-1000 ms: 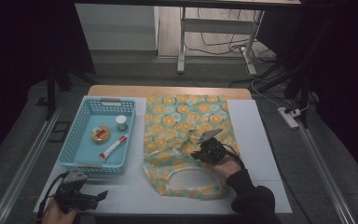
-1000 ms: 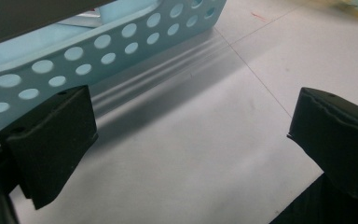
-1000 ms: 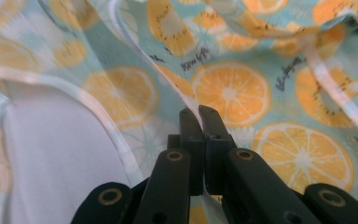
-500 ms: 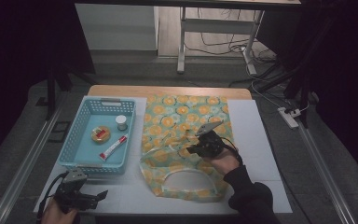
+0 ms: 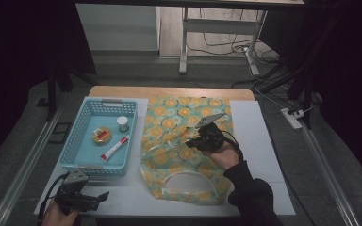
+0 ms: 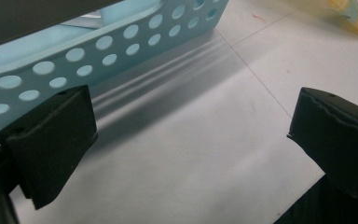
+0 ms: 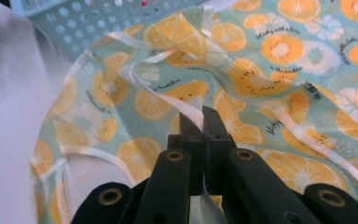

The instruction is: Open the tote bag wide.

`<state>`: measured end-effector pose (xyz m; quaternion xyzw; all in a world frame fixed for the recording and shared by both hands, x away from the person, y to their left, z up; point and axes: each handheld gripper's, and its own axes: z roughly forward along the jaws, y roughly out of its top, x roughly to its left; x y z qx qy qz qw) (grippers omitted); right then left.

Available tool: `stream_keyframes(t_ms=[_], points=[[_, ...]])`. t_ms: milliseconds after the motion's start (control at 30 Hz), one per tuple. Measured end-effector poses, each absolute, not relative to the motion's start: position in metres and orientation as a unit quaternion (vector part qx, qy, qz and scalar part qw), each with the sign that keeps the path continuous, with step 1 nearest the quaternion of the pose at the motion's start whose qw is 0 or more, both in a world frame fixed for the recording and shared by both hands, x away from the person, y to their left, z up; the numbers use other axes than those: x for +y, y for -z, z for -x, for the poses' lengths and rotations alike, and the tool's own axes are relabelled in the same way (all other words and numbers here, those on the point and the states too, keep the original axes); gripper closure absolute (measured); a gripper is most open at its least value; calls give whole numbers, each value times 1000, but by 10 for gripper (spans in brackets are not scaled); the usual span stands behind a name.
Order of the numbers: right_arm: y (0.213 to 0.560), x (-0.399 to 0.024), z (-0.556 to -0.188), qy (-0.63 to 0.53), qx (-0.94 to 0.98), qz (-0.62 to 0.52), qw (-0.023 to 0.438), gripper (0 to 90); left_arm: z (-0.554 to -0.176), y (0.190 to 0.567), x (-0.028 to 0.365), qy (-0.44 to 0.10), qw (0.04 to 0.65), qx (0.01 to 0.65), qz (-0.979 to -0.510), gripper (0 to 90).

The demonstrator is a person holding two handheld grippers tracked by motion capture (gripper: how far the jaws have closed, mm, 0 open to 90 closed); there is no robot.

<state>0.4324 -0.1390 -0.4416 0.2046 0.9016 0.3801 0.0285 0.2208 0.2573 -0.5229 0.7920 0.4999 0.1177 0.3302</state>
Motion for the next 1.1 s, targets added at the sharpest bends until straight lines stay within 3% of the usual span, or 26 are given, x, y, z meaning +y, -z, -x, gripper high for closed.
stream_keyframes(t_ms=[667, 1100], points=[[404, -129, -435, -395, 897, -188, 54, 899, -221, 523, 258, -112, 334, 502, -790, 9], [399, -125, -441, -398, 896, -191, 55, 898, -221, 523, 260, -110, 340, 507, -785, 5]])
